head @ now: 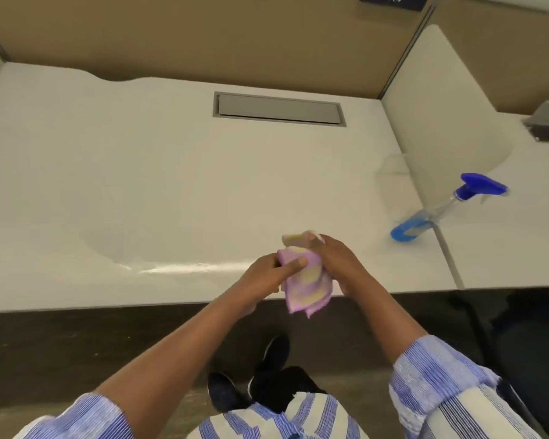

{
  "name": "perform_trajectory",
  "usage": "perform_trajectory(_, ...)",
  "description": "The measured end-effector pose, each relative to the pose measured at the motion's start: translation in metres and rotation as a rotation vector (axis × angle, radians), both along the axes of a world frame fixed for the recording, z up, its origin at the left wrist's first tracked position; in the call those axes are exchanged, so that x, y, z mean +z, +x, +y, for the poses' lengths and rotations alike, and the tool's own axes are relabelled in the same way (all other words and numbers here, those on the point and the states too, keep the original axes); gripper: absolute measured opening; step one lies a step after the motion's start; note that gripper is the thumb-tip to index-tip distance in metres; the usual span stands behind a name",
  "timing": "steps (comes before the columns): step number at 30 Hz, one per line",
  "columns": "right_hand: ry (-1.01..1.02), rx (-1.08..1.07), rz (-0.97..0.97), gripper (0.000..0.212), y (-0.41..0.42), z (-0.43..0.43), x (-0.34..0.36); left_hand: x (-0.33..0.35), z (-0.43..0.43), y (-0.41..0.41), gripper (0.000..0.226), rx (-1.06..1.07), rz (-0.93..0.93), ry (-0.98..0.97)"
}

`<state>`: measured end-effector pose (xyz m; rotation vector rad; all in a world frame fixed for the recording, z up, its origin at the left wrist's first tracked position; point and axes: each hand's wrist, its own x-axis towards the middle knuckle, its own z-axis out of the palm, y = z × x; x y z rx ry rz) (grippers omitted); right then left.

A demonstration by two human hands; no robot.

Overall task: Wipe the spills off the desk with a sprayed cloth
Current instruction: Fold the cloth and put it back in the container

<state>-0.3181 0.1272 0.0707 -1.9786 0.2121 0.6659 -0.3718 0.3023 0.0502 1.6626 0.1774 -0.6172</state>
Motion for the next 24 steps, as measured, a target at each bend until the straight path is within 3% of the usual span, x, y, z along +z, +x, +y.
perform_trajectory(2, 0.128, -0.162, 0.135, 0.058, 0.004, -0.003, 0.003, 0.005, -0.004, 0.014, 0.022, 0.010, -0.039, -0.001)
perform_trajectory(5, 0.300, -0.277, 0.260, 0.069, 0.012, -0.012, 0.002, 0.013, -0.004, 0.035, 0.016, 0.079, -0.066, -0.017)
perform_trajectory(11, 0.452, -0.150, 0.188, 0.079, 0.036, -0.035, -0.005, 0.023, -0.012, 0.079, 0.013, 0.268, -0.097, -0.091)
perform_trajectory(17, 0.386, -0.112, 0.057, 0.035, 0.083, -0.059, -0.008, 0.029, -0.036, 0.133, 0.011, 0.285, -0.134, -0.112)
perform_trajectory(21, 0.419, -0.159, -0.033, 0.031, 0.118, -0.084, -0.005, 0.019, -0.057, 0.159, 0.012, 0.347, -0.081, 0.055)
perform_trajectory(24, 0.320, -0.169, -0.120, 0.020, 0.144, -0.107, 0.002, 0.009, -0.069, 0.173, 0.016, 0.266, 0.019, 0.179)
